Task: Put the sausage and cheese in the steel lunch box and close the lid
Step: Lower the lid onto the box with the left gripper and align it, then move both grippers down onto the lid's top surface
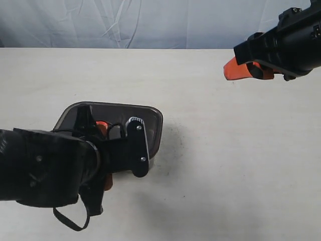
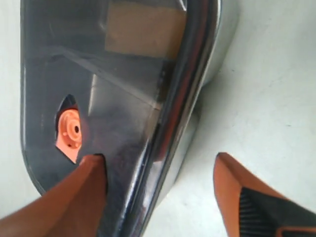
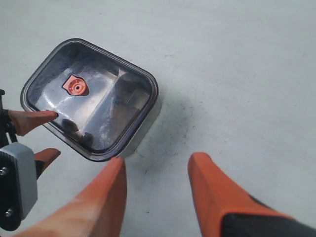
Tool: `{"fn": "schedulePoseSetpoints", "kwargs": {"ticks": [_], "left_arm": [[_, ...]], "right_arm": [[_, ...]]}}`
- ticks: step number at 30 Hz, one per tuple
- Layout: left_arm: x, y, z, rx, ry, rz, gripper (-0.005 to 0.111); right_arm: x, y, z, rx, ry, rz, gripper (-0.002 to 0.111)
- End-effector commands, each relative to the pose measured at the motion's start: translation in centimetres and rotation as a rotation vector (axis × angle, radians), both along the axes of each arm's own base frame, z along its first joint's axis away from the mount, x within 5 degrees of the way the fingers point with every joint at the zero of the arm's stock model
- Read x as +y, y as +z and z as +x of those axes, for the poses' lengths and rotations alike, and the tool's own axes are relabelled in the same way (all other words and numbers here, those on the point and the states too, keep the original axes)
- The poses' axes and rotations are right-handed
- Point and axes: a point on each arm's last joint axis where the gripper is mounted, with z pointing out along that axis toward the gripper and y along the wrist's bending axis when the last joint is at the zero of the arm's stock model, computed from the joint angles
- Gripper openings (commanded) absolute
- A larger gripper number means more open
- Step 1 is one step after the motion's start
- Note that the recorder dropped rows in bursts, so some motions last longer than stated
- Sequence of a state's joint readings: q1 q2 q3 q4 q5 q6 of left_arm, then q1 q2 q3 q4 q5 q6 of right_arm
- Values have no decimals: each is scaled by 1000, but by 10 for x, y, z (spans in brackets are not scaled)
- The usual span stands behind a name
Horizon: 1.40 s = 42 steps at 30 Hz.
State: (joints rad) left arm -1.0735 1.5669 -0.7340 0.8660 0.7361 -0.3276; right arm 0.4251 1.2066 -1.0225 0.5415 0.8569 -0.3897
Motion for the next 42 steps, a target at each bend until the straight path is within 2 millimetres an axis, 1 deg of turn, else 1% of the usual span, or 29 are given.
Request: {"fn": "schedulePoseSetpoints", "kwargs": {"ticks": [1,3,4,5,6,7,8,9,10,11,13,14,17,19,21,25,31,34,36,42], "left_arm": [[1,27,-10,72,89,-129,60],[6,40,-13,65,109,-169,60],[11,53,-15,41,131,-208,57],[14,59,-15,23,150,-233,53],[23,72,-12,-33,210,-299,41],[27,77,-9,-66,255,-344,31],[31,82,-4,-91,298,-399,21],[35,87,5,-105,351,-503,2],[36,89,11,-100,363,-556,1],[39,90,22,-85,389,-659,0],[48,91,34,-77,453,-737,0],[59,90,45,-72,541,-781,0],[81,88,59,-68,687,-842,0],[92,88,66,-56,741,-888,0],[98,86,72,-31,760,-925,0],[101,73,80,95,796,-974,0],[96,46,89,284,800,-961,0],[96,32,93,321,831,-933,0],[95,28,94,341,841,-920,0],[96,21,95,352,842,-890,0]], "right_arm": [[-3,1,0,-20,-10,-4,42],[-3,0,1,-20,-13,-5,42],[-2,-3,3,-20,-21,-5,37],[-2,-4,4,-20,-29,-1,31],[0,-7,7,-18,-46,20,15],[1,-9,9,-10,-57,37,5],[3,-11,10,2,-65,57,0],[8,-14,15,27,-75,92,0],[13,-18,18,33,-69,98,0],[24,-28,23,53,-56,90,0],[39,-44,27,84,-30,70,0],[56,-59,32,104,-8,48,0],[79,-78,41,127,21,19,0],[92,-89,46,153,44,0,0],[105,-103,50,182,68,-22,0],[127,-120,53,213,108,-49,0],[142,-132,57,224,125,-59,0],[146,-137,55,225,131,-66,0],[148,-141,55,233,135,-73,0],[152,-150,53,248,145,-89,0]]}}
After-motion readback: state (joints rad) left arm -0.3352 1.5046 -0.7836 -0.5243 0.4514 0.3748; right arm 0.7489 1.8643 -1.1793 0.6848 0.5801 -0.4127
